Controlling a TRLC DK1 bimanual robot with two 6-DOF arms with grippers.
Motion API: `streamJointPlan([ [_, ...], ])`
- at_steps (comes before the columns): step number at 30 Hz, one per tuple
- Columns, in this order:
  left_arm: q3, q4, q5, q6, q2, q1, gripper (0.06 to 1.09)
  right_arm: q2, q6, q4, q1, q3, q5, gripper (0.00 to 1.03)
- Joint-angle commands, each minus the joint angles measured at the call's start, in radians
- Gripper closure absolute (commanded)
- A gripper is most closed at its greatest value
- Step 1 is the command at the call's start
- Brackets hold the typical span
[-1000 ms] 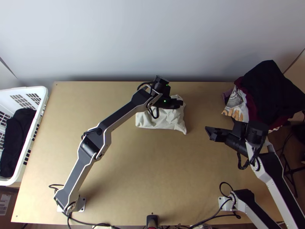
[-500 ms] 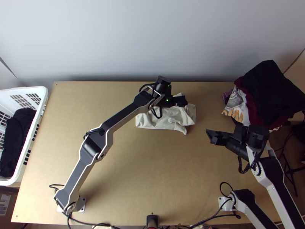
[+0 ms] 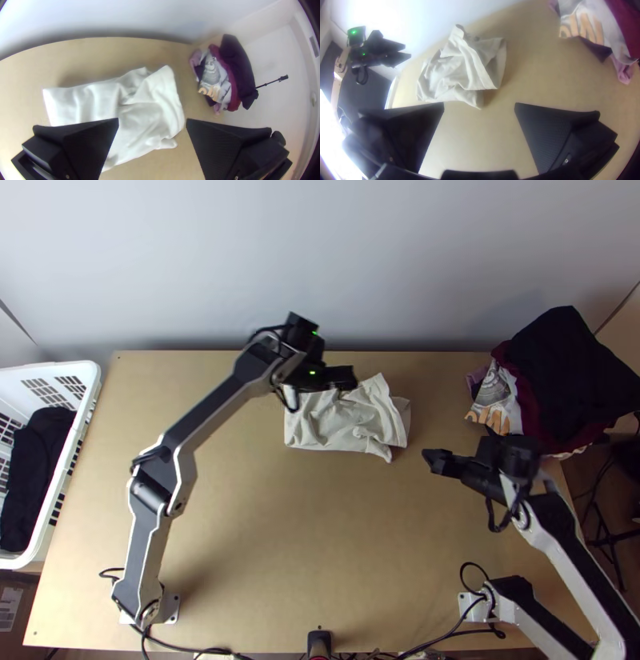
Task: Fold the t-shirt
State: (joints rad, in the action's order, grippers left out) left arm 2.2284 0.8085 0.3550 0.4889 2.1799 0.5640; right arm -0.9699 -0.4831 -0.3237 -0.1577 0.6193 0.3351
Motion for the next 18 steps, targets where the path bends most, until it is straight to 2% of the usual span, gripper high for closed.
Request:
streamJointPlan([
  [1, -0.069, 0.274, -0.002, -0.188, -0.137, -0.136, 0.1, -0.308, -0.14, 0.133, -0.069, 0.048, 0.036, 0.04],
  [3, -0.148, 0.264, -0.001, -0.208, -0.213, -0.179, 0.1, -0.394, -0.158, 0.156, -0.105, 0.105, 0.041, 0.04],
  [9, -0.251, 0.262, -0.004, -0.23, -0.355, -0.286, 0.1, -0.63, -0.164, 0.158, -0.128, 0.278, 0.133, 0.05],
  [18, -0.409, 0.259, -0.008, -0.259, -0.555, -0.412, 0.1, -0.833, -0.163, 0.158, -0.128, 0.43, 0.15, 0.05],
])
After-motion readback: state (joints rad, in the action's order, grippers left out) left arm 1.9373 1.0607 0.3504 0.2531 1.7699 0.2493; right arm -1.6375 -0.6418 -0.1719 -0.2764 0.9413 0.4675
